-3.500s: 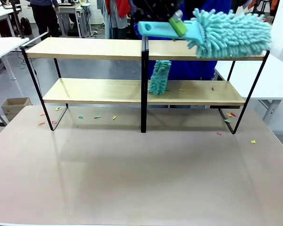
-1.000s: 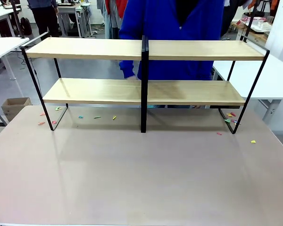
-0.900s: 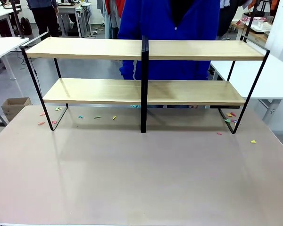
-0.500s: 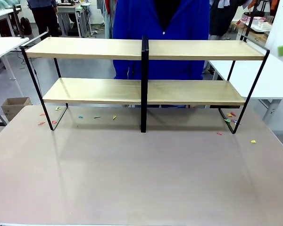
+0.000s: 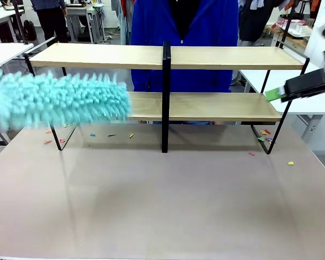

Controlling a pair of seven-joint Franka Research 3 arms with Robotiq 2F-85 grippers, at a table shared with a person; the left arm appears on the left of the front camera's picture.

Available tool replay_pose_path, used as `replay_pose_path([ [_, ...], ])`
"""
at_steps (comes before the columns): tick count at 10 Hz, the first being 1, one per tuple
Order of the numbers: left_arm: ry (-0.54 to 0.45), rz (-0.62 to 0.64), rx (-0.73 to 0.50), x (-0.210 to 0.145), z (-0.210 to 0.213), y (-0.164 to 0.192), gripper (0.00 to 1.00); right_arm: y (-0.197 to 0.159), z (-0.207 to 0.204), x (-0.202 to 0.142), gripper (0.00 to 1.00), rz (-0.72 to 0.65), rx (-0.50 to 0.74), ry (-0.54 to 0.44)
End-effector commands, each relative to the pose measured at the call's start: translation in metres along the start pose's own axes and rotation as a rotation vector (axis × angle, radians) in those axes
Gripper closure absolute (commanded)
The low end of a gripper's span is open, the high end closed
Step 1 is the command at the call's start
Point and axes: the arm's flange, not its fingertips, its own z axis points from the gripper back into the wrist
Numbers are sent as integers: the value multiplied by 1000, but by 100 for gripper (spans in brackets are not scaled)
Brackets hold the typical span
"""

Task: Clean the shelves.
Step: Place the Duster on the table.

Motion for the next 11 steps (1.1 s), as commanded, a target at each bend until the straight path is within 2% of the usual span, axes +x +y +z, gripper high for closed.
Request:
replay_pose_path([
  [1, 336, -114, 125, 34, -34, 31, 88, 0, 16, 3, 0, 55, -18, -39],
  [2, 0, 0, 0, 0, 0, 0, 88, 0, 16, 3, 0, 55, -18, -39],
  [3, 0, 0, 0, 0, 0, 0, 88, 0, -4, 0, 0, -4, -6, 7],
  [4, 190, -33, 29, 30, -36, 18, 88, -13, -14, -4, 0, -123, 57, 133],
  [5, 211, -166, 4, 44, -50, 40, 88, -41, -19, -15, 0, -290, 93, 175],
  [6, 216, -190, -7, 55, -55, 65, 88, -64, -18, -24, 0, -404, 123, 156],
  [7, 260, -216, -59, 67, -59, 91, 88, -85, -12, -34, 0, -462, 58, 139],
  [8, 238, -203, -81, 84, -57, 115, 88, -95, -5, -44, 0, -499, 53, 93],
  [9, 259, -204, -94, 96, -57, 135, 88, -100, -2, -50, 0, -497, 35, 60],
  [10, 226, -200, -84, 111, -55, 157, 88, -91, -16, -49, 0, -454, 69, 148],
  [11, 168, -166, -83, 121, -50, 177, 88, -91, -16, -49, 0, -454, 69, 148],
])
